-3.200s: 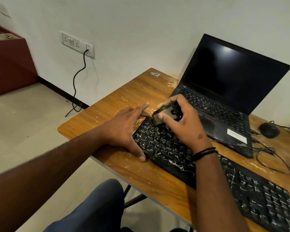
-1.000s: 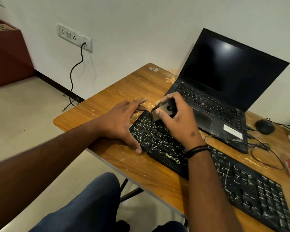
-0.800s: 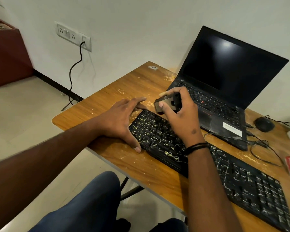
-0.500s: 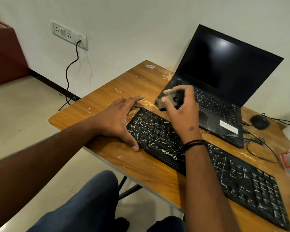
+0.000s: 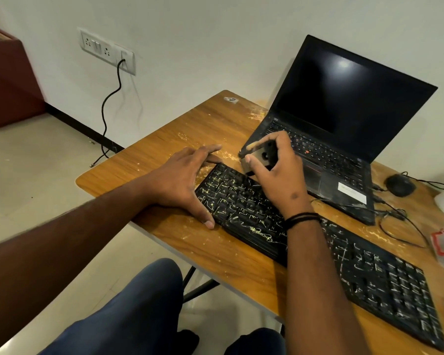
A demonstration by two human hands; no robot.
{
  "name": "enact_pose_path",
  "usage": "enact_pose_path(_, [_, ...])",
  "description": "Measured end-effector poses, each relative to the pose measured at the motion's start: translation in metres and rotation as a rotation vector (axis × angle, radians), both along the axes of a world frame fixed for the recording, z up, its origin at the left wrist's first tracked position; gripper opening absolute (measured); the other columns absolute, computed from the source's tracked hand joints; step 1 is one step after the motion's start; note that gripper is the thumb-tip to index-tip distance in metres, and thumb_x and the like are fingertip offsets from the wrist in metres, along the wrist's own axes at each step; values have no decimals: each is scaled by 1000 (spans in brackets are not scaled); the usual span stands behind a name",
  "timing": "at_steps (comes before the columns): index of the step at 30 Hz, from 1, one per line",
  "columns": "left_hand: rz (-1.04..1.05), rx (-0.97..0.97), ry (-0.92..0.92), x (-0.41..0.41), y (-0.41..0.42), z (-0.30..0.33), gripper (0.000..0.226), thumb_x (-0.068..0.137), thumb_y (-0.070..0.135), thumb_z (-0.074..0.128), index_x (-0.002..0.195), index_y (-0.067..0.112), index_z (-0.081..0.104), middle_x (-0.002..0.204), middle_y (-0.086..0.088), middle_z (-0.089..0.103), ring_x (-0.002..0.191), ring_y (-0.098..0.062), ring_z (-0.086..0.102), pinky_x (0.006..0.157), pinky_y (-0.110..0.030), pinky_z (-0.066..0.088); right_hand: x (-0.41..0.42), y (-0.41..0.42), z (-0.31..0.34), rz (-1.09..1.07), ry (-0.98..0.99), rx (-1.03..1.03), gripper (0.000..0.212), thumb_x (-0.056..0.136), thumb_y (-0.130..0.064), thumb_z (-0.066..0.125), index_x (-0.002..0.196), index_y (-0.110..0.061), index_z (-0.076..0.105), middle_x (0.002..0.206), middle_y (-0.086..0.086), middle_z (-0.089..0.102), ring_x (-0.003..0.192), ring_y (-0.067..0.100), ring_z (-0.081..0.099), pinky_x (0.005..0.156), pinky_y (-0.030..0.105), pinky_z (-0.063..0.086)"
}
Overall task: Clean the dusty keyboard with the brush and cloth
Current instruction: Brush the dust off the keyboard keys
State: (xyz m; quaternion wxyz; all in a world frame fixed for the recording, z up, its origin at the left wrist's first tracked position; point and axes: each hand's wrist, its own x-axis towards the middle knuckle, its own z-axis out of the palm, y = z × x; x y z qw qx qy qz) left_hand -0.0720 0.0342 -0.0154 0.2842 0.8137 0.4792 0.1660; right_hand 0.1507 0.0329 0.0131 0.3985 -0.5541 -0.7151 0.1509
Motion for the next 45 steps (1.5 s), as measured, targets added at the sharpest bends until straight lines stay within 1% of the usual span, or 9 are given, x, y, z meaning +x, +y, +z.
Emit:
enact_pose_path(3, [-2, -3, -11, 0, 0, 1, 148, 43, 54, 95, 157, 40, 2, 137, 23, 26, 134, -4, 17, 108, -29, 18, 7, 0, 4, -4, 79, 16, 32, 88, -22, 74, 110, -19, 51, 105, -7, 68, 97, 9, 65, 84, 40, 59])
enact_pose_path(10, [5, 2, -3, 0, -1, 0, 149, 40, 58, 93, 157, 41, 2, 149, 15, 28, 145, -15, 18, 114, -34, 18, 9, -1, 4, -11, 12, 8, 29, 87, -25, 73, 104, -23, 51, 98, -6, 65, 94, 15, 63, 77, 35, 56])
enact_pose_path(14, [6, -8, 1, -1, 0, 0, 149, 38, 61, 91, 157, 41, 2, 149, 16, 27, 146, -18, 18, 116, -37, 19, 14, -4, 5, 20, 35, -20, 30, 87, -20, 75, 107, -17, 53, 94, -12, 64, 86, 0, 61, 70, 21, 54])
enact_pose_path(19, [4, -3, -4, -1, -1, 1, 149, 37, 63, 89, 158, 40, 3, 140, 21, 27, 143, -12, 19, 112, -32, 18, 18, -3, 4, 68, 77, -59, 29, 87, -17, 75, 105, -16, 53, 100, -6, 70, 92, 12, 67, 75, 32, 56])
enact_pose_path(28, [-4, 17, -13, -1, 0, 0, 148, 40, 61, 93, 157, 38, 5, 132, 30, 23, 131, 0, 16, 113, -32, 17, 22, -2, 7, -13, 27, -27, 29, 87, -20, 75, 104, -19, 52, 92, -13, 61, 83, -3, 59, 63, 10, 45])
enact_pose_path(33, [1, 28, -9, 0, -1, 1, 147, 43, 54, 95, 158, 38, 5, 138, 24, 24, 131, -1, 16, 112, -31, 18, 27, -3, 8, -12, 46, -49, 27, 86, -18, 76, 101, -18, 53, 91, -10, 62, 83, 3, 60, 68, 21, 50])
enact_pose_path(38, [9, 22, 0, 1, 1, 0, 147, 43, 56, 94, 157, 40, 3, 158, 7, 25, 146, -17, 18, 113, -32, 18, 30, -4, 8, 16, 113, -90, 27, 86, -16, 76, 101, -19, 54, 98, -2, 66, 89, 14, 65, 67, 29, 57])
enact_pose_path(43, [2, 22, -6, 0, -1, 0, 147, 43, 56, 94, 158, 40, 3, 158, 6, 25, 146, -17, 18, 108, -29, 18, 17, -3, 5, -76, 32, 20, 29, 88, -20, 74, 105, -21, 51, 91, -14, 59, 83, -6, 57, 66, 9, 45])
enact_pose_path(45, [8, 27, -4, 0, 0, 1, 147, 43, 55, 94, 157, 39, 3, 158, 6, 26, 146, -17, 18, 108, -28, 17, 24, -2, 6, -20, 61, -32, 28, 86, -17, 75, 104, -18, 53, 96, -10, 64, 88, -1, 62, 70, 15, 50])
